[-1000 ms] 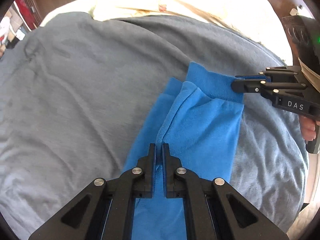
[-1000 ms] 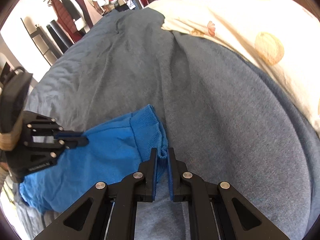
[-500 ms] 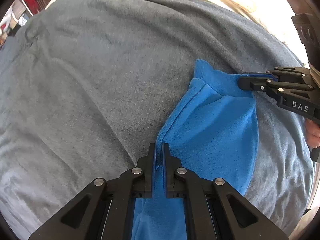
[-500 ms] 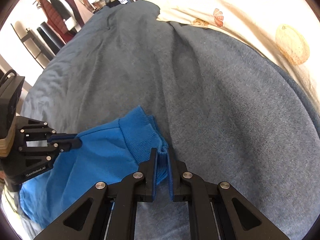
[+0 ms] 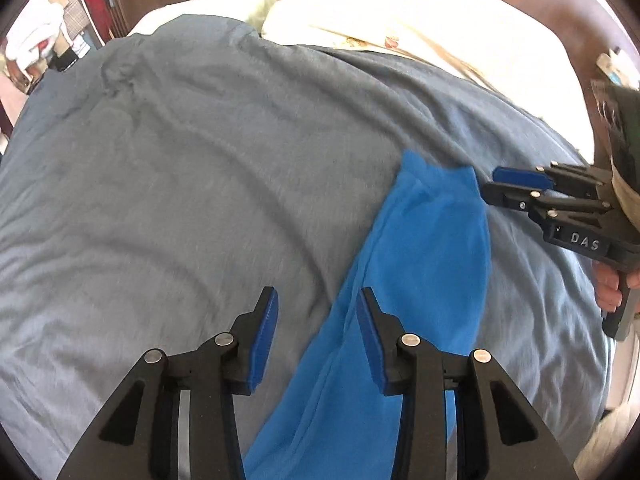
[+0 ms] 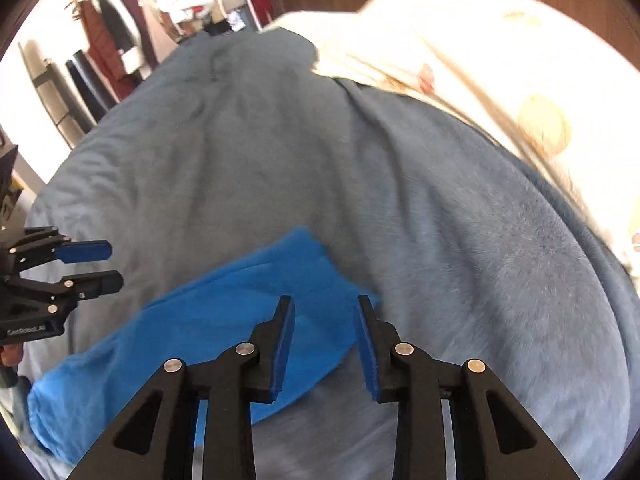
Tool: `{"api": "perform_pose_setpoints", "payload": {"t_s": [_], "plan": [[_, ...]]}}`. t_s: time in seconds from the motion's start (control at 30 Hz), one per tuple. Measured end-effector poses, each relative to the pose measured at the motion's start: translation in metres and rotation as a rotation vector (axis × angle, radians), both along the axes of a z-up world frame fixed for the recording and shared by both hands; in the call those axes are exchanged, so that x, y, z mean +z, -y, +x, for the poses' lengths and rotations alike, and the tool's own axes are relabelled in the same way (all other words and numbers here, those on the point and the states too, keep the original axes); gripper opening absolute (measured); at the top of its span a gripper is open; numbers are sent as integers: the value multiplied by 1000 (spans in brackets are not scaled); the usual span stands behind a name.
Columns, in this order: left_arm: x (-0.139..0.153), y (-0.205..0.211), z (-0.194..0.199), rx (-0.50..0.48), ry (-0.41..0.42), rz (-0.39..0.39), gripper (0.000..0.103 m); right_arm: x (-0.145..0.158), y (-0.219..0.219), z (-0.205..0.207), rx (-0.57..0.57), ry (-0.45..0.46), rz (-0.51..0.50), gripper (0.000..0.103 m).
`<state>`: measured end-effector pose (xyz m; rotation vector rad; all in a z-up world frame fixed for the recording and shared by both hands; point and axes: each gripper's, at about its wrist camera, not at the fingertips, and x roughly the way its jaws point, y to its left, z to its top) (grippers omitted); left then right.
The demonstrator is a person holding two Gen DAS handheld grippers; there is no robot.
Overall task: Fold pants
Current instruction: 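Open both tools and move them along the sweatpants leg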
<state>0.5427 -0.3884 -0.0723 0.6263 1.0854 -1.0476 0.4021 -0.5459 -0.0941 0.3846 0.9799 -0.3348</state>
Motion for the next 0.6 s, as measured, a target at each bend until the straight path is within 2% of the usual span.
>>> {"api": "perform_pose_setpoints", "payload": {"t_s": [0.07,0.17,0.33,0.57,0.6], "plan": [[2,-14,-2,-11,-14,10,40,9,-20,0,36,25,10,32],[-10,-42,-11,-16,-46,46,40,11,-48,5,88,36,50,32],[-33,-79,-13,2,-107,82,39,-2,-85,19,156,-1,96,32],[-62,-94,-16,-15,-177,122,38,-19,-112,32,192,-46,115,32],[-65,-96,-16,-12,-183,122,33,-20,-115,33,194,-48,113,32]]}}
